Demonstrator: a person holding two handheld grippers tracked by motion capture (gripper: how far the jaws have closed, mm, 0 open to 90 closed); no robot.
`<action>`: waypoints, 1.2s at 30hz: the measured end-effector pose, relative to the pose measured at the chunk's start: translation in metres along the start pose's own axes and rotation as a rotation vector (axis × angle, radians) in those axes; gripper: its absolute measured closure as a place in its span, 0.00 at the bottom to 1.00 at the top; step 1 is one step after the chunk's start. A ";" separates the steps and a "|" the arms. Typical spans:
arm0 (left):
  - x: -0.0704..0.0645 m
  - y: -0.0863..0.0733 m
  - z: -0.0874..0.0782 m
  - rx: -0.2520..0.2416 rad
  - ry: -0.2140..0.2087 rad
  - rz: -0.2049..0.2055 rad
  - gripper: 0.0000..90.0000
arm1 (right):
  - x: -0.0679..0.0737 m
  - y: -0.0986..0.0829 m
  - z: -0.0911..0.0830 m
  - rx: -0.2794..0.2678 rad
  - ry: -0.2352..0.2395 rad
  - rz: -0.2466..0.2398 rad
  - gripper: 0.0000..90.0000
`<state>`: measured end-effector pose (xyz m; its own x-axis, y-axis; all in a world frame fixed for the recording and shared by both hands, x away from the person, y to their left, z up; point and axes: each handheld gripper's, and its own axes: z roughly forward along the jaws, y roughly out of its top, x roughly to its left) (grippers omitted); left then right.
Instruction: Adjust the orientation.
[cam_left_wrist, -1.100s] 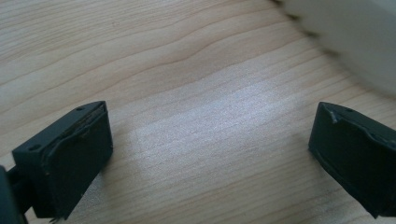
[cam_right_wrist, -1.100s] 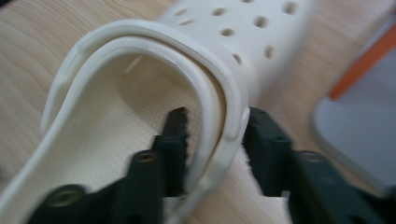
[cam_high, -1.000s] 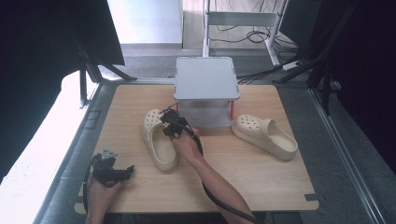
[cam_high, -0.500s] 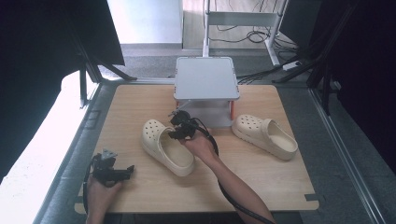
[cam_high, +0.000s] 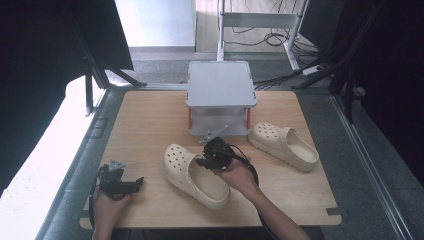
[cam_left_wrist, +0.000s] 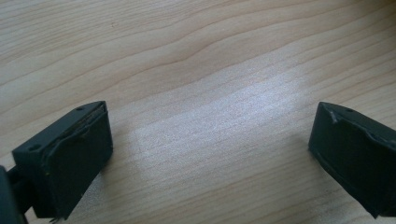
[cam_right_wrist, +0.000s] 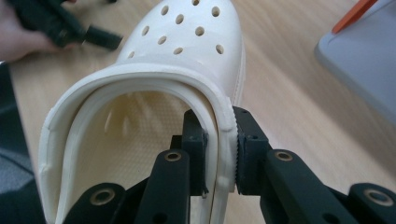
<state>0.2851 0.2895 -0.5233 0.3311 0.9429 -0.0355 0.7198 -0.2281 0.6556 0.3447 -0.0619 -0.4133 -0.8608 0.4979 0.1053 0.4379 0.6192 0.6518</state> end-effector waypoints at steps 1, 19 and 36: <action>0.000 0.000 0.000 -0.001 0.000 0.000 0.00 | 0.000 -0.006 -0.003 -0.001 0.014 0.007 0.86; -0.001 0.000 0.000 0.001 0.005 -0.005 0.00 | -0.010 -0.072 -0.013 -0.009 0.075 0.001 0.69; -0.001 0.000 0.000 0.001 0.005 -0.005 0.00 | -0.043 -0.082 -0.062 -0.022 0.045 0.030 0.31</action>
<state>0.2851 0.2881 -0.5232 0.3245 0.9452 -0.0353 0.7220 -0.2234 0.6548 0.3294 -0.1717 -0.4246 -0.8583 0.4881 0.1585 0.4586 0.5907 0.6640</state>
